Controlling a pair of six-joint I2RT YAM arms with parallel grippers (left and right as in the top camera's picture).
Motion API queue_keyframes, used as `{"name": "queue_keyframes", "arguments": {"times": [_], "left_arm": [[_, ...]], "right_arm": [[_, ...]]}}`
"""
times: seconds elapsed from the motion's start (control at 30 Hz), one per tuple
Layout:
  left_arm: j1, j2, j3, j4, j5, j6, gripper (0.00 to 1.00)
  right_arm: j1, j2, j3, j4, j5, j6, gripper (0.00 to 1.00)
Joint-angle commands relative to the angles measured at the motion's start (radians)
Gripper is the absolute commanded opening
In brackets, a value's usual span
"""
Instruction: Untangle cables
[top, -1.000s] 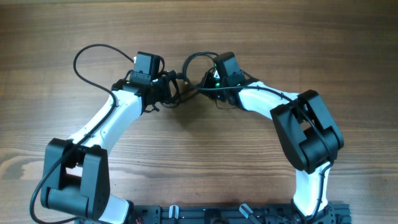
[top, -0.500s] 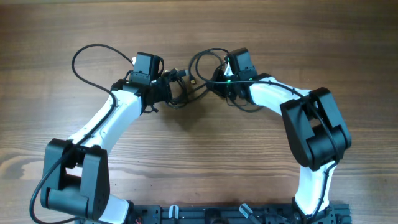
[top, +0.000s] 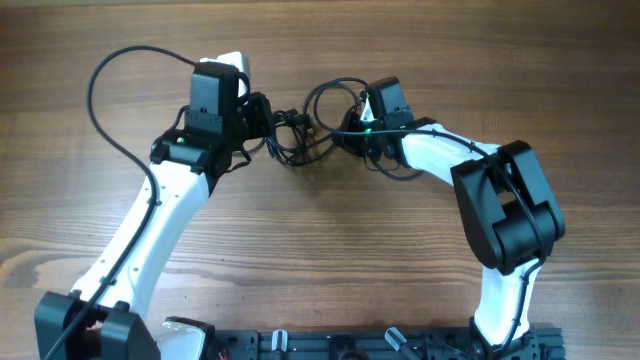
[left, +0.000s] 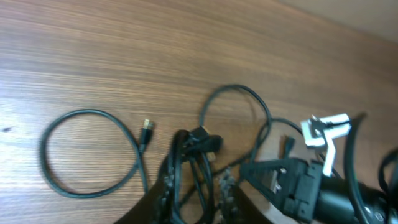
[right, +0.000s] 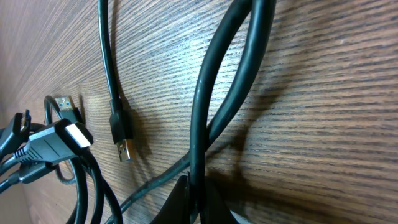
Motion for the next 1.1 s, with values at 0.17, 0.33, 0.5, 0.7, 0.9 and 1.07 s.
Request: {"name": "queue_keyframes", "arguments": {"times": [0.17,0.33,0.5,0.7,0.9,1.07], "left_arm": [[-0.047,0.129,0.004,0.041,0.105,0.138,0.34],[-0.069,0.172,0.004,0.128,0.103,0.137,0.45],[-0.070,0.239,0.004,0.193,0.000,0.133,0.46],[-0.070,0.269,0.003,0.113,-0.107,0.134,0.41],[-0.069,0.275,0.003,0.090,-0.169,0.134,0.41],[-0.069,0.276,0.003,0.111,-0.259,0.130,0.49]], "right_arm": [[-0.008,0.008,-0.016,-0.001,0.027,-0.023,0.04],[-0.008,0.008,-0.016,-0.001,0.027,-0.023,0.04],[-0.008,0.008,-0.016,-0.002,0.027,-0.045,0.04],[-0.008,0.008,-0.016,-0.001,0.024,-0.045,0.04],[-0.008,0.008,-0.016,0.001,0.024,-0.046,0.04],[-0.008,0.008,-0.016,0.001,0.024,-0.047,0.04]]}}
